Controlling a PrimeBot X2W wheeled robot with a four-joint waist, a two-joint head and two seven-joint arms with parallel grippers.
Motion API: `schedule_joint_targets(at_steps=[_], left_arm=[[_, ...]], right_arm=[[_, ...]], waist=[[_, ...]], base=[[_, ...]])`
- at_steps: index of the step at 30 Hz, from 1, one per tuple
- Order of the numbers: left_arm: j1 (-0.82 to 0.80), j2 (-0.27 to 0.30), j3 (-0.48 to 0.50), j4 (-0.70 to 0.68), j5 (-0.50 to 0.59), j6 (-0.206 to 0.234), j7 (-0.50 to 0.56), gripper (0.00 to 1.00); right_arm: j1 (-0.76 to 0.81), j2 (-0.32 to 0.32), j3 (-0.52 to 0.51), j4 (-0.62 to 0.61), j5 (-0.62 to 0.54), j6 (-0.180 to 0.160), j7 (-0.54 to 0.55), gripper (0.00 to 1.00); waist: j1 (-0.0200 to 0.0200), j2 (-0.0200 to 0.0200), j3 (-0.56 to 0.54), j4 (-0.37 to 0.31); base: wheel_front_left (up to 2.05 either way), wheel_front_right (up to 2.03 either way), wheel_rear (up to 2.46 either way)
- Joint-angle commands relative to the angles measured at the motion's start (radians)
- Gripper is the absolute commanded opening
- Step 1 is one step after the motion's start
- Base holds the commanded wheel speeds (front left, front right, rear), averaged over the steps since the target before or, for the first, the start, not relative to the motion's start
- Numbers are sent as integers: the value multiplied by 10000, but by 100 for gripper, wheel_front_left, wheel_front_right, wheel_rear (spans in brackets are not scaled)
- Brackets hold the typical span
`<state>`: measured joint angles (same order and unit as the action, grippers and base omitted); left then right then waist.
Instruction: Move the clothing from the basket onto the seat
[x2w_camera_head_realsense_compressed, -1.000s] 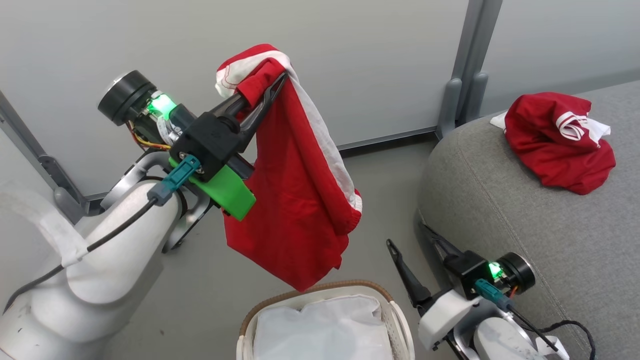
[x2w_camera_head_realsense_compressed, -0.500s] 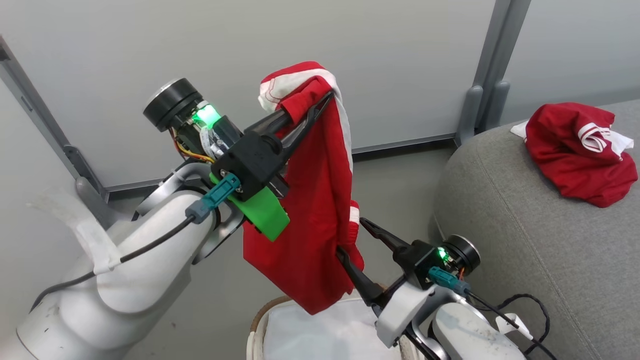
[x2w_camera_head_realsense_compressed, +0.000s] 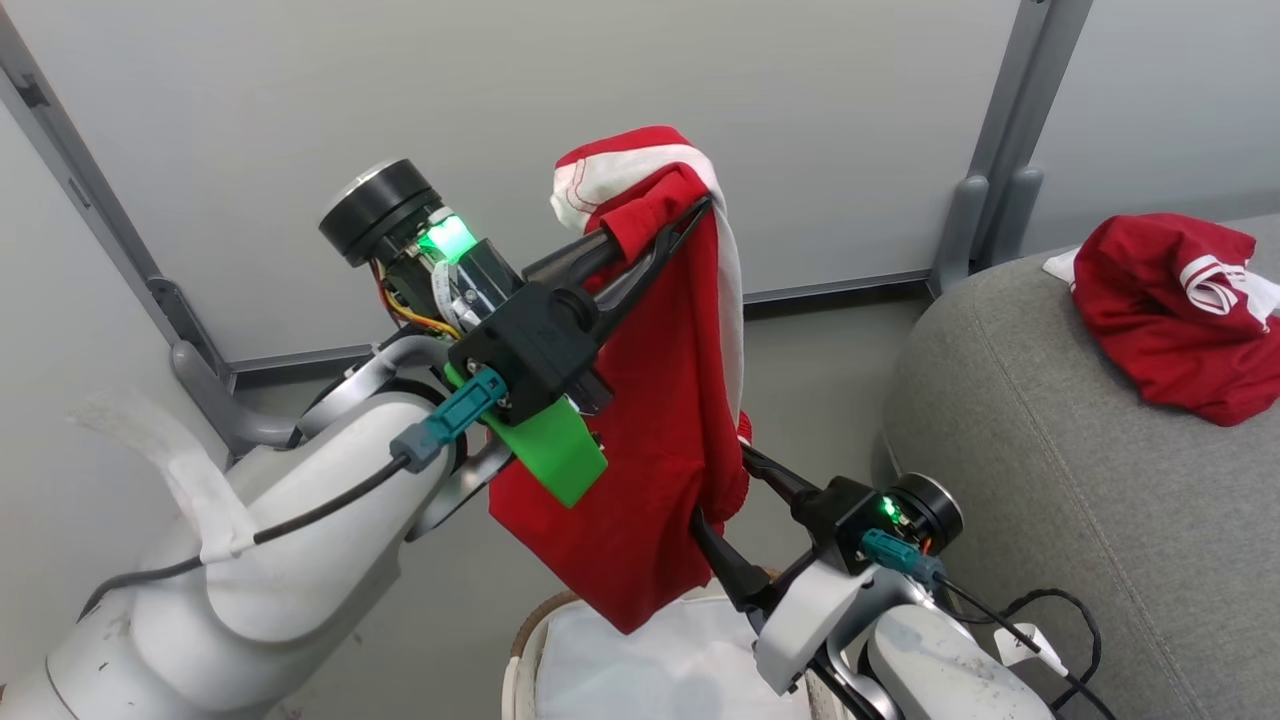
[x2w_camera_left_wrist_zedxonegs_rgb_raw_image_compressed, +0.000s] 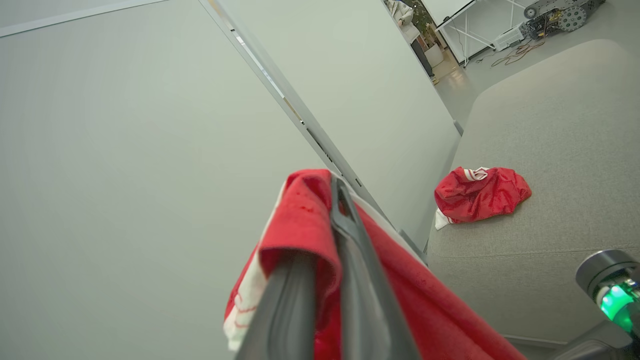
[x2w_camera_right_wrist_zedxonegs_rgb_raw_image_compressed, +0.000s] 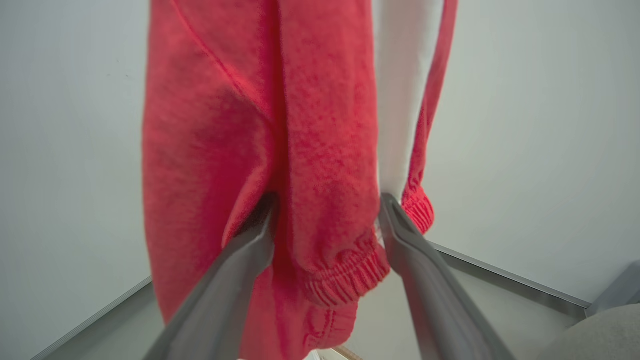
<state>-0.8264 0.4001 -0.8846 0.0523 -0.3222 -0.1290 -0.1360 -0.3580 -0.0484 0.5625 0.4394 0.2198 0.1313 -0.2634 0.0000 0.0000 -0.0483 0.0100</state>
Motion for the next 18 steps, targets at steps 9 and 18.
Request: schedule_joint_targets(at_steps=[9,18], left_arm=[[27,-215,-215,-405,-243,14,69,0],[615,-120,26,-14,-758,349,-191,0]], right_arm=[[-437,-39,-25,-191,-127,-12,-21,4],[-526,-39,-385,-342,-326,-12,-21,0]], waist=[[0,0,76,31],[0,0,122,-10]], base=[[0,0,0],[0,0,0]])
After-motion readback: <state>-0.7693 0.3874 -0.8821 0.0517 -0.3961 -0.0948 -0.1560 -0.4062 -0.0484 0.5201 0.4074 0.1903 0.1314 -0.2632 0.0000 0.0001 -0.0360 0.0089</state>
